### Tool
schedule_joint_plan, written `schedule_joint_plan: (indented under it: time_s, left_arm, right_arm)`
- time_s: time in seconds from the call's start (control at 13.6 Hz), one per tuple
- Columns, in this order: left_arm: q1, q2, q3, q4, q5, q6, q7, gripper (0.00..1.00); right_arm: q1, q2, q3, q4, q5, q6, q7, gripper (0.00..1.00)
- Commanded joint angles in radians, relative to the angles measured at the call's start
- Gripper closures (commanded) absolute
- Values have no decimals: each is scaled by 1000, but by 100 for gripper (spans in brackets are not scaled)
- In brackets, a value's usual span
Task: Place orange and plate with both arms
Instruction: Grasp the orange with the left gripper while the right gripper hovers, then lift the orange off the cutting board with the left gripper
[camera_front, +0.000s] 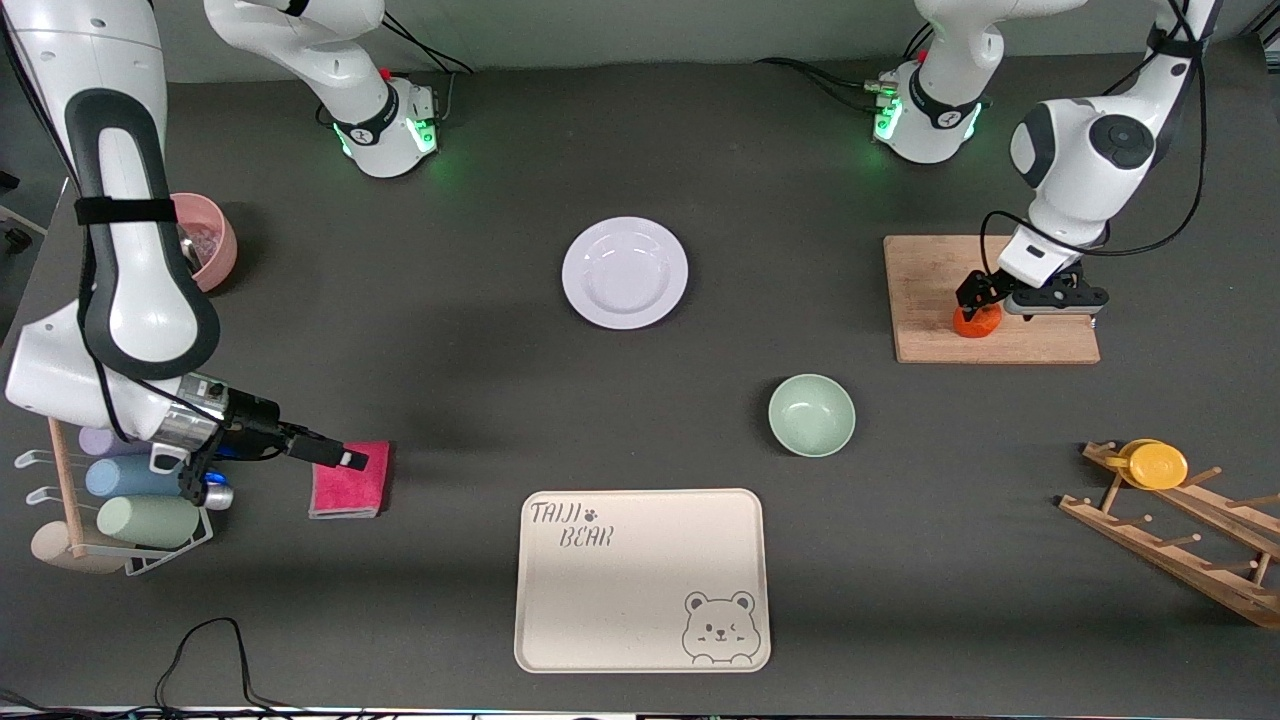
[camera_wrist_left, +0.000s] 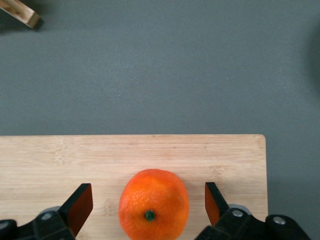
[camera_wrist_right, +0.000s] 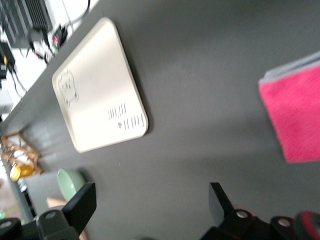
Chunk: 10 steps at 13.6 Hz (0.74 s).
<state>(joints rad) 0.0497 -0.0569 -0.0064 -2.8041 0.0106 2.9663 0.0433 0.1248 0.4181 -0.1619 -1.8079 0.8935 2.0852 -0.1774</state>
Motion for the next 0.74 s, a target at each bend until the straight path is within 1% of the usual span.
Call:
schedule_joint_plan:
  time_s: [0.0, 0.15, 0.22, 0.44, 0.51, 0.59, 0.66]
  left_arm:
    - [-1, 38, -4, -54, -4, 121, -5, 0]
    - [1, 46, -4, -55, -6, 128, -5, 0]
    - [2, 48, -4, -57, -4, 128, -5, 0]
    - [-4, 54, -4, -63, -6, 119, -37, 0]
    - [-5, 58, -4, -66, -6, 117, -39, 0]
    - [-5, 60, -4, -66, -6, 115, -39, 0]
    - [-4, 66, -4, -68, -6, 114, -39, 0]
  right_arm:
    - [3, 28, -5, -1, 53, -83, -109, 0]
    - [-7, 36, -4, -4, 61, -128, -115, 0]
    - [-8, 48, -5, -4, 71, -134, -119, 0]
    - [-8, 41, -4, 7, 76, -139, -122, 0]
    - [-11, 41, -4, 5, 97, -142, -125, 0]
    - [-13, 39, -5, -1, 184, -161, -125, 0]
    - [-13, 39, -7, -14, 297, -206, -126, 0]
